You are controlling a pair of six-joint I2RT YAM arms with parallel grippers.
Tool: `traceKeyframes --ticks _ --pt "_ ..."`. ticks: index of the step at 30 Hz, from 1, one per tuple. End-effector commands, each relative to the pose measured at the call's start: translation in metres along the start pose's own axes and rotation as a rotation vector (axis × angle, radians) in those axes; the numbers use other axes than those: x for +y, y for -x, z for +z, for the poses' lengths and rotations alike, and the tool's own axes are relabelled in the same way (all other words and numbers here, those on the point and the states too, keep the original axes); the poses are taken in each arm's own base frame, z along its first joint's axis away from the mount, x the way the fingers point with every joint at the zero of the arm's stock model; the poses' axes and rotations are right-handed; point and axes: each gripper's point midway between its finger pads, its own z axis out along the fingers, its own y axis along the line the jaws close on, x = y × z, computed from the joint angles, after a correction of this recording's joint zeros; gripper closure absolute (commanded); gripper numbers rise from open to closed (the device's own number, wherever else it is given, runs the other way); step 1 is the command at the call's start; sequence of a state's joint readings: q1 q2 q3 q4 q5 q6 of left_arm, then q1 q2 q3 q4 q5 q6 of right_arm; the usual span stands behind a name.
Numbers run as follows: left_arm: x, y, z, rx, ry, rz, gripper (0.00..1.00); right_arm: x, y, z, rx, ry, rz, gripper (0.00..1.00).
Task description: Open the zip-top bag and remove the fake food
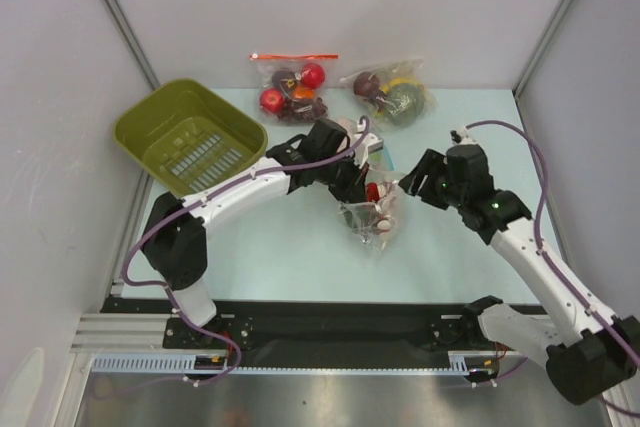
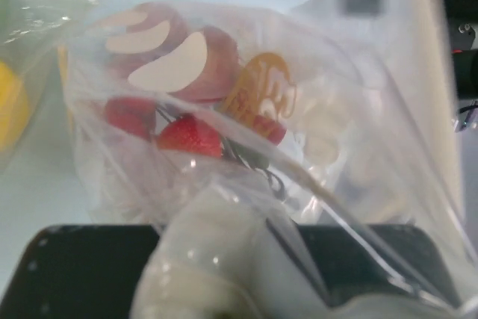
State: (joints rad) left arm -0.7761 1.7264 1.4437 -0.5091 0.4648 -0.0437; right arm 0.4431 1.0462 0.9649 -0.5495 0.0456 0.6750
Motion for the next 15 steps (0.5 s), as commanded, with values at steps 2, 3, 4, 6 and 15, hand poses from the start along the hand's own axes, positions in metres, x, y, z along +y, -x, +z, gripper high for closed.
traceKeyframes --ticks 2,3,4,6,15 --pt "0.0 0.034 -0.019 -0.138 -0.071 0.021 1.0 -0.021 0.015 -0.012 -0.07 0.065 0.026 0.36" --pt "0.004 0.031 -0.018 -0.13 -0.071 0.013 1.0 -0.024 0.016 -0.014 -0.084 0.07 0.028 0.36" --pt "0.009 0.027 -0.014 -0.117 -0.069 0.001 1.0 -0.026 0.015 -0.013 -0.079 0.078 0.031 0.35" --pt "0.012 0.021 -0.009 -0.108 -0.078 -0.007 1.0 -0.033 0.011 -0.005 -0.072 0.072 0.049 0.34" --pt "0.036 -0.017 0.013 -0.044 -0.101 -0.099 1.0 -0.015 0.008 0.007 -0.074 0.21 0.088 0.31"
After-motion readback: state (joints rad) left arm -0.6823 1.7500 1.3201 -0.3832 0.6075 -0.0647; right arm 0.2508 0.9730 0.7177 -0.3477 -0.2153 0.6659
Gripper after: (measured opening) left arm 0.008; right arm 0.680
